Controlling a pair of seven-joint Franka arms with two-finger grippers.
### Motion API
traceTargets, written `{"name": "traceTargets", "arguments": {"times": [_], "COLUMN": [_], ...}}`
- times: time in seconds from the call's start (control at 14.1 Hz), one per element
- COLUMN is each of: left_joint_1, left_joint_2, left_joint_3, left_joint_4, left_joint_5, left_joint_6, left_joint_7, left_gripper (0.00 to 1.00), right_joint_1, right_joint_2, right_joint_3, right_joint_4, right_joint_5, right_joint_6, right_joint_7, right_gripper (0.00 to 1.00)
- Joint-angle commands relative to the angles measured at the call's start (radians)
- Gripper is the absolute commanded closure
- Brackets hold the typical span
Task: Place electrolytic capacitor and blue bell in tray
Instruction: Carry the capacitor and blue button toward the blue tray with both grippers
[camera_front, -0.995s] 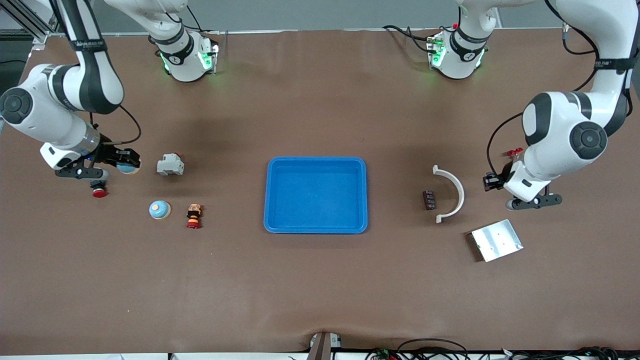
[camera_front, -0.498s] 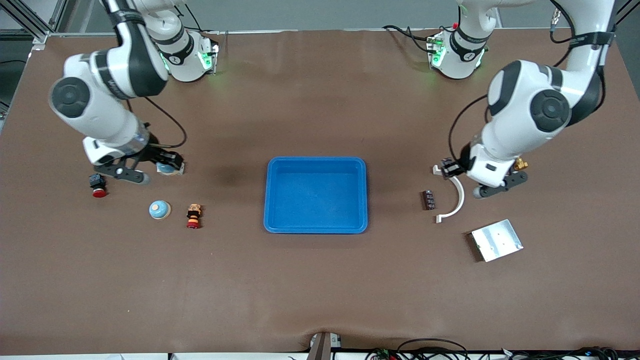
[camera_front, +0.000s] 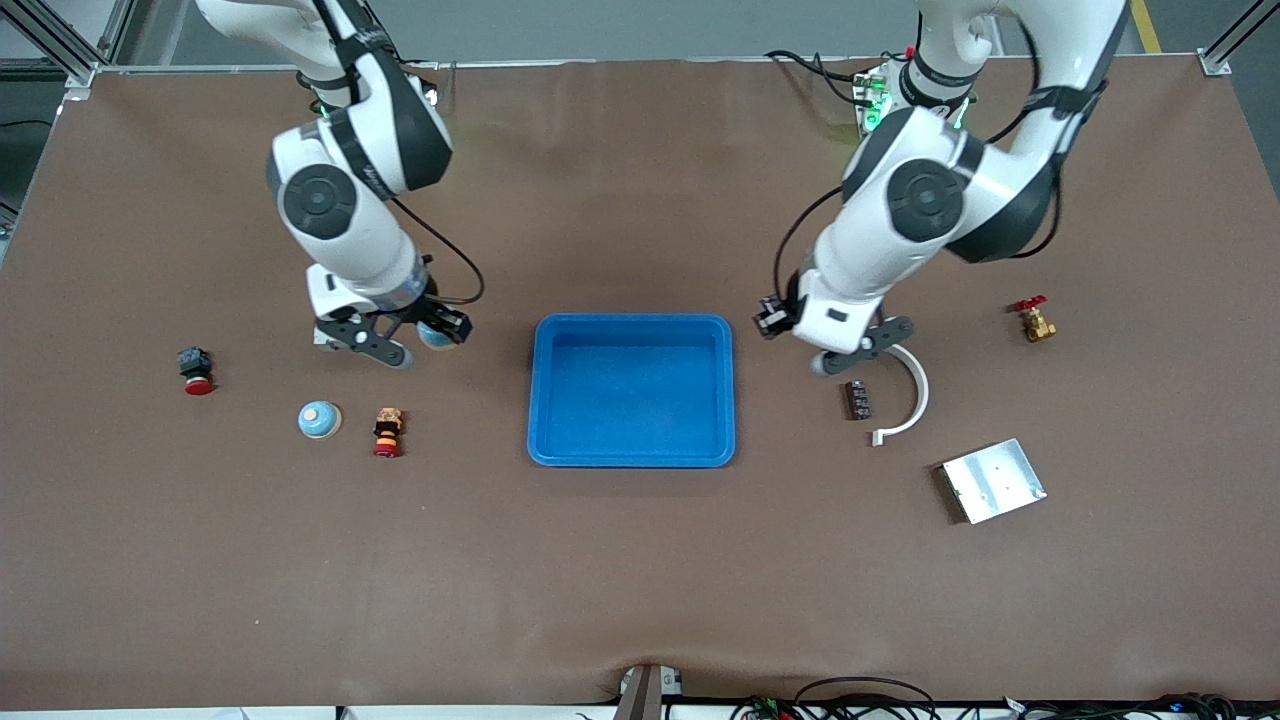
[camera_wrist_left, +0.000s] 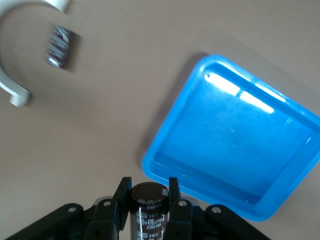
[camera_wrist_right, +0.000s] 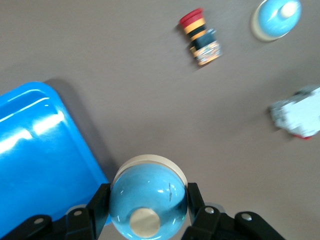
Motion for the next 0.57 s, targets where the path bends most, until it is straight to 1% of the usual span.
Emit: {"name": "traceTargets", "arguments": {"times": [0.0,0.14,0.28,0.36,0.5], "left_joint_1": [-0.044,-0.085,-0.105,-0.111,-0.134], "left_joint_2": [0.143,0.233,0.308,0.344,0.382], "left_joint_3": [0.001,0.004,0.008,0.008,0.010], "left_joint_4": [0.131,0.191,0.222,0.236,0.239], "left_joint_5": [0.087,0.154,0.194,0.213,0.243], "left_joint_6": [-0.016,0.005,0.056,0.076,0.129], "left_joint_7": [-0.095,-0.158,-0.208,-0.227,-0.262], "left_gripper": [0.97,0.97,0.97,0.97,0.97], "right_joint_1": [0.085,0.130,0.165,0.165,0.167], "right_joint_2": [0.090,0.163,0.226,0.243,0.268], "right_joint_3": [-0.014,-0.014,-0.014,-0.013,-0.013], "right_joint_4": [0.073,0.122,0.131,0.131,0.139], "right_joint_5": [0.001,0.001,0.001,0.003,0.019], "right_joint_6": [0.033,0.065,0.160,0.188,0.197], "right_joint_7": [0.147,0.249,0.342,0.363,0.377], "right_gripper": [1.00,1.00,1.00,1.00,1.00]}}
